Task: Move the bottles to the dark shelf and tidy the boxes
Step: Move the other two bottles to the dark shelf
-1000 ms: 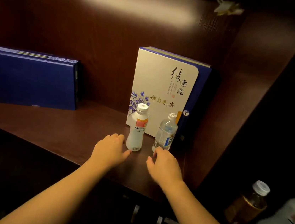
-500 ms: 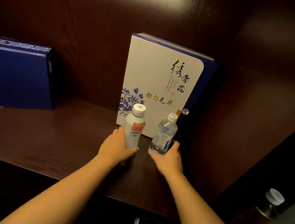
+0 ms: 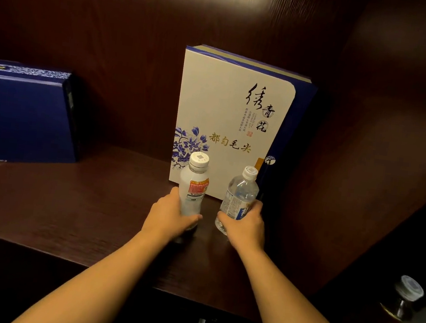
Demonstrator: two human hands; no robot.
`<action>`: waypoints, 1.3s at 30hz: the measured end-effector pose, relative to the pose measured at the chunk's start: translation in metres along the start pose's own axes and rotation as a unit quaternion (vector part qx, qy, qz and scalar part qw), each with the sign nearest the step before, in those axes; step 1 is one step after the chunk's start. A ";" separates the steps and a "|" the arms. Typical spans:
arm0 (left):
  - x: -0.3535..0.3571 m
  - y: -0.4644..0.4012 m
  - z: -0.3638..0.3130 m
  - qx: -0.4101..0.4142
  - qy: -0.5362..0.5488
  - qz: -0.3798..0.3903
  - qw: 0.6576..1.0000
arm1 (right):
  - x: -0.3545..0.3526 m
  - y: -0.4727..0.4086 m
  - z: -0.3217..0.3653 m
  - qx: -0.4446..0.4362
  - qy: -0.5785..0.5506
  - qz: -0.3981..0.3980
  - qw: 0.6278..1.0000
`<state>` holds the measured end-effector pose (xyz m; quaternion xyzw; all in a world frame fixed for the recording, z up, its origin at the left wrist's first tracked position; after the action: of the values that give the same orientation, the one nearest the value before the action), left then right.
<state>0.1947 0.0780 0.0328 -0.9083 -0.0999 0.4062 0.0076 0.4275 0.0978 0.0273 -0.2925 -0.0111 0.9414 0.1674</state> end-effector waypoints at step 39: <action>0.002 0.294 -0.078 0.027 0.051 -0.003 0.998 | -0.210 0.242 -0.044 -0.115 -0.037 0.105 0.987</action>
<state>0.3054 -0.2048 0.0558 -0.9268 -0.0913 0.3621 0.0383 0.5396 -0.2020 0.0774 -0.2743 -0.0947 0.9564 0.0328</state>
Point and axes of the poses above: each hand's wrist, its own y-axis away from the middle knuckle, its own x-axis out of the palm, z = x × y, the point moved 9 cm from there along -y, towards the middle knuckle, and after that the axes turned 2 degrees about -y, right-handed, at the moved point
